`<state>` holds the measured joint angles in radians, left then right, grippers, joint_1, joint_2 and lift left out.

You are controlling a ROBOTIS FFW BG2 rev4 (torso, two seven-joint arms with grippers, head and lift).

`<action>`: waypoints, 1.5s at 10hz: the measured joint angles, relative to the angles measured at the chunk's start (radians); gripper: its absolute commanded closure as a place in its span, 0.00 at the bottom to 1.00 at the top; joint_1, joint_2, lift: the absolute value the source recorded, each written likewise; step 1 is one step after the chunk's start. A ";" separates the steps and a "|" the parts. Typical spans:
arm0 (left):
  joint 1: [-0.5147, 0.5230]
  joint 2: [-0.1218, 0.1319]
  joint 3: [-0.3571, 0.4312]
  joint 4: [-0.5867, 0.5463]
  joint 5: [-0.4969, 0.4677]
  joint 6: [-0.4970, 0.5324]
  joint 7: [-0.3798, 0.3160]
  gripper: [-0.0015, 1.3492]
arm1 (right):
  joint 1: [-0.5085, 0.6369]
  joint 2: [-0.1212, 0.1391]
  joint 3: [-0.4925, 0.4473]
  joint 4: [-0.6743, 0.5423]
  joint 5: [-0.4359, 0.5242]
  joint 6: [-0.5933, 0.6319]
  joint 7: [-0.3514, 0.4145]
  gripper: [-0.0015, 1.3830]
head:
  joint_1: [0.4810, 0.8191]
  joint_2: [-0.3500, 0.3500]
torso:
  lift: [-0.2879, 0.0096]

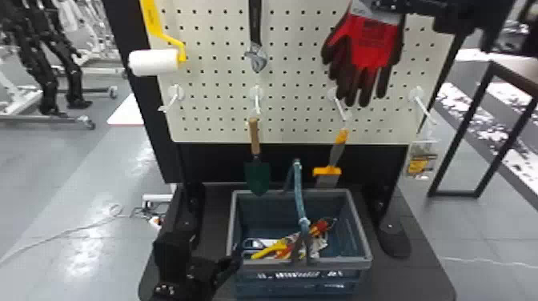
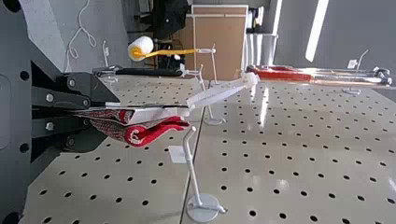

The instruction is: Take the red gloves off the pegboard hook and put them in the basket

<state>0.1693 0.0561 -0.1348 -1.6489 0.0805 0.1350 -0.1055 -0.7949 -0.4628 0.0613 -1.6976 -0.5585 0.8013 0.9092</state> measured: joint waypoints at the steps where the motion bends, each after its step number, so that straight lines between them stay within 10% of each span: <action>1: 0.001 0.003 0.000 -0.003 0.003 -0.001 0.000 0.18 | 0.081 0.002 -0.066 -0.088 -0.010 0.048 -0.043 0.93 | 0.20 0.50 | 0.63; 3: 0.008 0.005 0.006 -0.007 0.005 0.002 0.000 0.18 | 0.281 0.026 -0.209 -0.225 -0.030 0.142 -0.063 0.93 | 0.20 0.50 | 0.63; 9: 0.019 0.003 0.016 -0.014 0.007 0.000 0.000 0.18 | 0.606 0.295 -0.297 -0.197 0.083 0.149 0.025 0.93 | 0.20 0.50 | 0.63; 15: 0.024 -0.004 0.023 -0.013 0.007 -0.003 0.000 0.18 | 0.552 0.323 -0.106 0.105 0.123 0.033 0.118 0.89 | 0.20 0.50 | 0.63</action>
<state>0.1928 0.0521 -0.1114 -1.6621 0.0874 0.1320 -0.1058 -0.2425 -0.1396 -0.0447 -1.5928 -0.4359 0.8345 1.0270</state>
